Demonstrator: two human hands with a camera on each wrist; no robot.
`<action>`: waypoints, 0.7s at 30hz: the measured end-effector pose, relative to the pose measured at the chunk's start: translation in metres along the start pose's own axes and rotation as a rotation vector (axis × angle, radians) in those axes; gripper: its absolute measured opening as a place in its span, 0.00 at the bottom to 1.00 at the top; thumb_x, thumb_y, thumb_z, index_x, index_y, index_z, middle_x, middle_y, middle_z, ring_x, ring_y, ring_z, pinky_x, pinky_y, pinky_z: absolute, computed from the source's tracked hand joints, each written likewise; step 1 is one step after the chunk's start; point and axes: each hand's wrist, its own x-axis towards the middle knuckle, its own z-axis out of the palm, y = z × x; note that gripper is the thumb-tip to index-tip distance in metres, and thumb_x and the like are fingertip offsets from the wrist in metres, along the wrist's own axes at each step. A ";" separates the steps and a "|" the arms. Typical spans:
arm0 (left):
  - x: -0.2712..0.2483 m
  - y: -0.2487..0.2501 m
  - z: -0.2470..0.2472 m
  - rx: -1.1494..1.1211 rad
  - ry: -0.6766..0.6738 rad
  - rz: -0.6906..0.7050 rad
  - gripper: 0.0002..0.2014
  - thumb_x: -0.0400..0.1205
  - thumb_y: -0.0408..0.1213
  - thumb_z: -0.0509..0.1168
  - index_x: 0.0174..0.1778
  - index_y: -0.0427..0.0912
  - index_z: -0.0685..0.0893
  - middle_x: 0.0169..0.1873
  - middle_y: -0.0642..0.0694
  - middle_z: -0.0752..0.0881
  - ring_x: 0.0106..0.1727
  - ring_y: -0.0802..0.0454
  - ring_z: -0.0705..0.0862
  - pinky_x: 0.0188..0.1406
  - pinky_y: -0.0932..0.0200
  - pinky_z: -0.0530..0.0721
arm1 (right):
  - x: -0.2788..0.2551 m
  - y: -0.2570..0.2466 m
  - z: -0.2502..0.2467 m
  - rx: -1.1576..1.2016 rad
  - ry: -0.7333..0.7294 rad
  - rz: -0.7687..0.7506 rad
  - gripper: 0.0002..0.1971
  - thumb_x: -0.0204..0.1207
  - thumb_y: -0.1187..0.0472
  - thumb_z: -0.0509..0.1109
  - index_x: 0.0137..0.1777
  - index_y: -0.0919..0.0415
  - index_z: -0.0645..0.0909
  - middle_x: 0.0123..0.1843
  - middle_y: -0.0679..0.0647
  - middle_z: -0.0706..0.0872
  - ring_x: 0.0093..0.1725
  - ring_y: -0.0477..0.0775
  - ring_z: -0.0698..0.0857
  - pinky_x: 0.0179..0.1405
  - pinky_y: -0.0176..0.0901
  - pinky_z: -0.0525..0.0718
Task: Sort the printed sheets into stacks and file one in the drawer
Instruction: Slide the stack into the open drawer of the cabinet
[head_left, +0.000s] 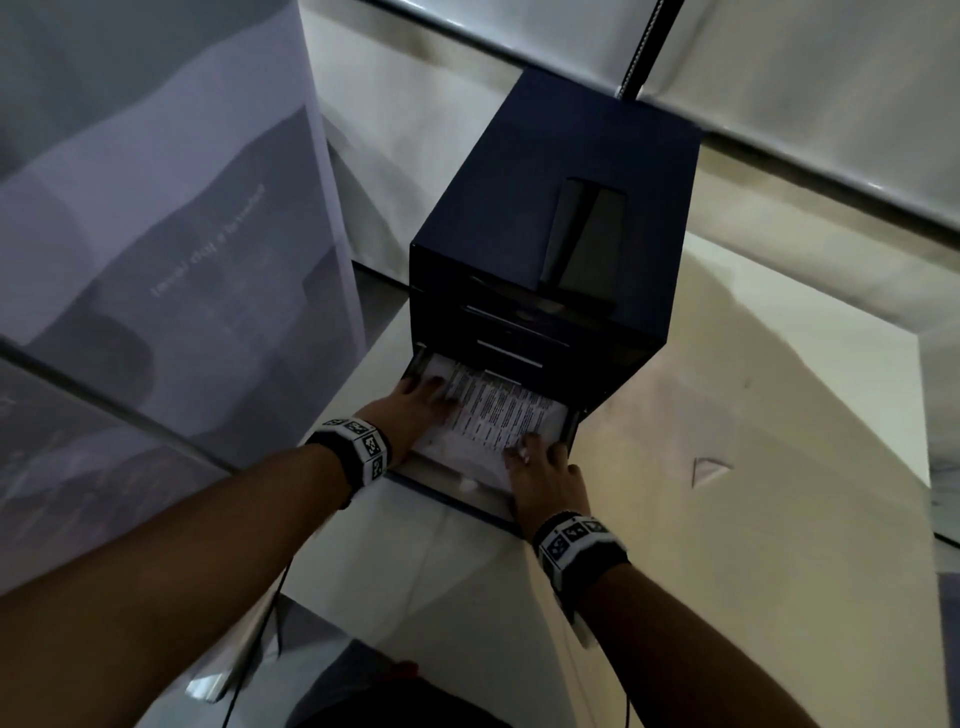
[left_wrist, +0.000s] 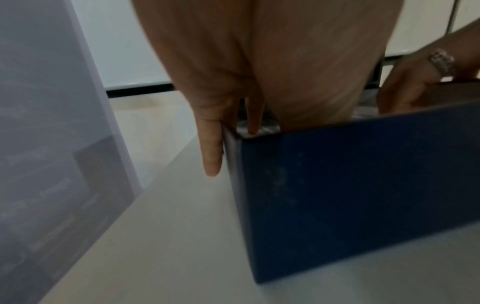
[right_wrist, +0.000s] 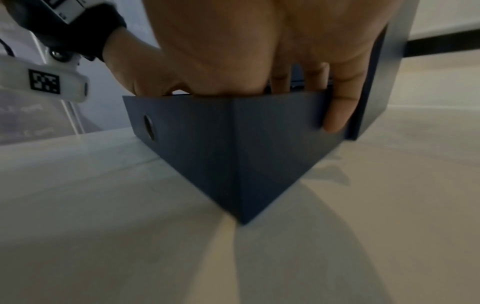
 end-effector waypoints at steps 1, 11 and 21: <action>-0.001 -0.001 -0.001 0.005 -0.005 0.003 0.43 0.77 0.32 0.68 0.86 0.49 0.52 0.84 0.38 0.51 0.83 0.31 0.53 0.81 0.41 0.63 | -0.001 0.001 0.000 0.036 -0.002 -0.001 0.28 0.77 0.52 0.66 0.77 0.54 0.66 0.78 0.59 0.62 0.71 0.70 0.66 0.65 0.62 0.77; 0.002 -0.005 0.006 -0.140 -0.010 -0.059 0.45 0.75 0.39 0.75 0.83 0.62 0.57 0.85 0.49 0.48 0.85 0.38 0.47 0.74 0.29 0.69 | -0.002 0.019 -0.005 0.145 -0.107 -0.030 0.30 0.71 0.49 0.72 0.73 0.57 0.72 0.70 0.57 0.69 0.70 0.63 0.68 0.66 0.55 0.79; -0.011 -0.007 0.007 -0.227 0.063 -0.078 0.43 0.70 0.44 0.78 0.81 0.59 0.66 0.83 0.48 0.58 0.83 0.39 0.56 0.73 0.35 0.73 | -0.009 0.015 -0.012 0.128 0.034 0.007 0.30 0.73 0.38 0.66 0.71 0.52 0.73 0.70 0.54 0.70 0.69 0.63 0.68 0.64 0.57 0.75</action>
